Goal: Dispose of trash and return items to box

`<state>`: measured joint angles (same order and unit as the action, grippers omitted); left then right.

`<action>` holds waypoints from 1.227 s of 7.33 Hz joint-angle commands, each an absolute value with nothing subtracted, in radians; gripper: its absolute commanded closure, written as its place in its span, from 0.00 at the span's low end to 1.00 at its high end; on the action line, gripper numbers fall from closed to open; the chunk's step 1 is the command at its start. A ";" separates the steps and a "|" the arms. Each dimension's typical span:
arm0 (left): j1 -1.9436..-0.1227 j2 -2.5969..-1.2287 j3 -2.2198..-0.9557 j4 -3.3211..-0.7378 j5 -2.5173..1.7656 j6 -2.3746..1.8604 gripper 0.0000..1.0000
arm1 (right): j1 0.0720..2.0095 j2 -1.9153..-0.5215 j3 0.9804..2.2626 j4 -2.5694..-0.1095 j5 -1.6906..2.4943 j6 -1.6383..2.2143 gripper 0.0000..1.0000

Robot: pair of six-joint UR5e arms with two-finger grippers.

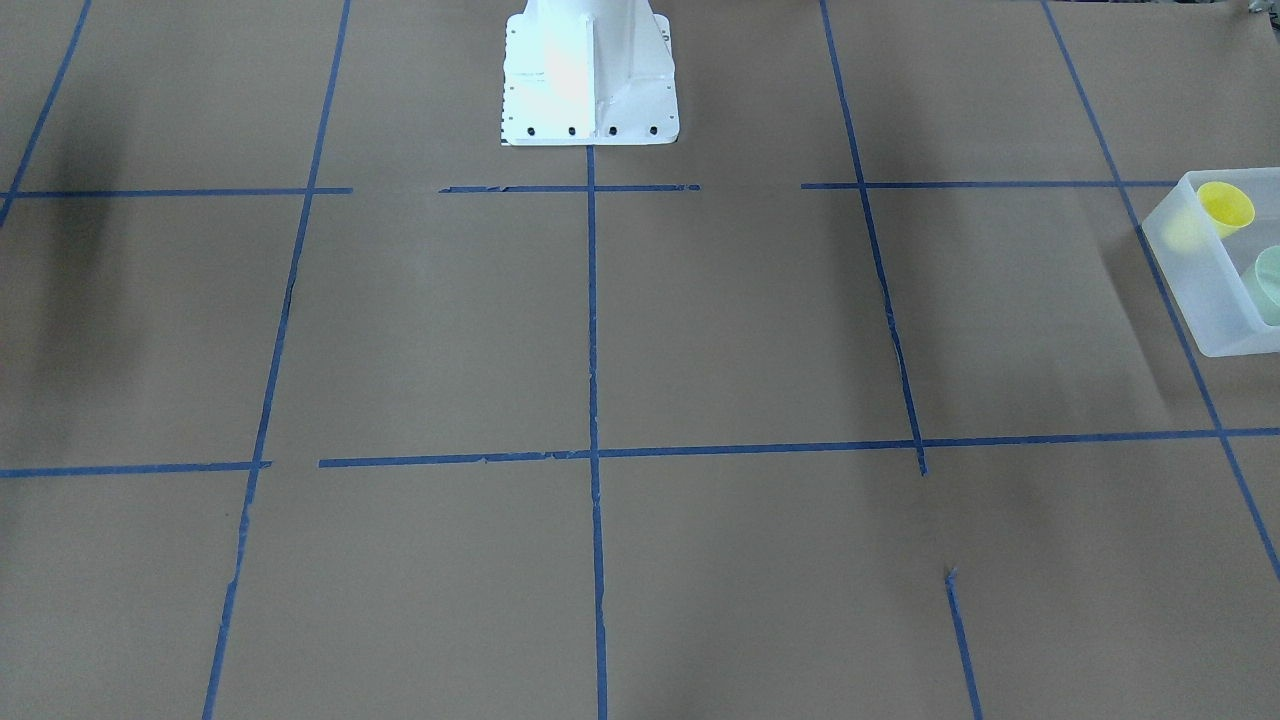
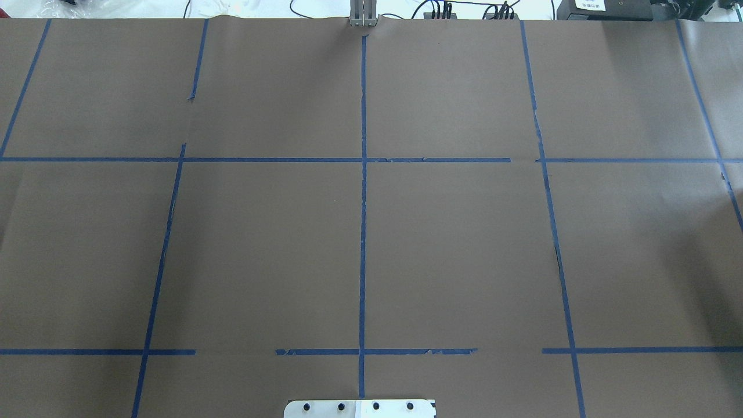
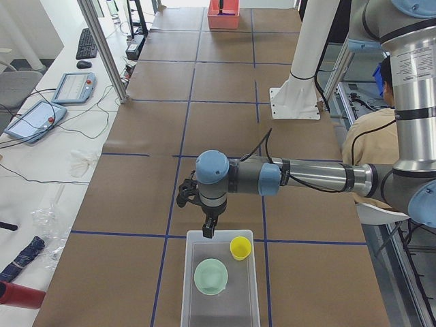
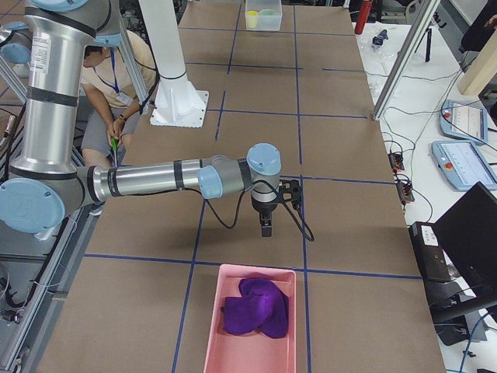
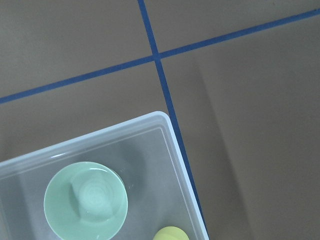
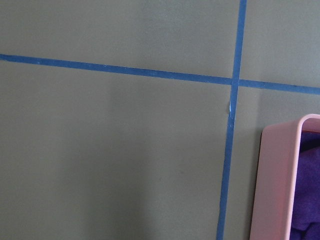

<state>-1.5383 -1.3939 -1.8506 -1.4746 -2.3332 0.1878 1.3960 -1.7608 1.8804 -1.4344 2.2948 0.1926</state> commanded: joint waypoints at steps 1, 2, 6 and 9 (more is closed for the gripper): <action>-1.526 -1.469 -1.848 -1.368 -2.338 0.195 0.00 | 1.460 -1.810 1.885 -1.428 2.310 0.042 0.00; -1.526 -1.498 -1.836 -1.367 -2.344 0.195 0.00 | 1.476 -1.816 1.882 -1.431 2.356 0.040 0.00; -1.535 -1.514 -1.848 -1.390 -2.345 0.196 0.00 | 1.502 -1.822 1.859 -1.440 2.381 0.048 0.00; -1.537 -1.531 -1.845 -1.405 -2.344 0.195 0.00 | 1.565 -1.732 1.849 -1.638 2.335 0.040 0.00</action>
<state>-1.5362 -1.5228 -1.8480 -1.4025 -2.3430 0.1950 1.5464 -1.7846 1.8564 -1.5453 2.3710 0.0424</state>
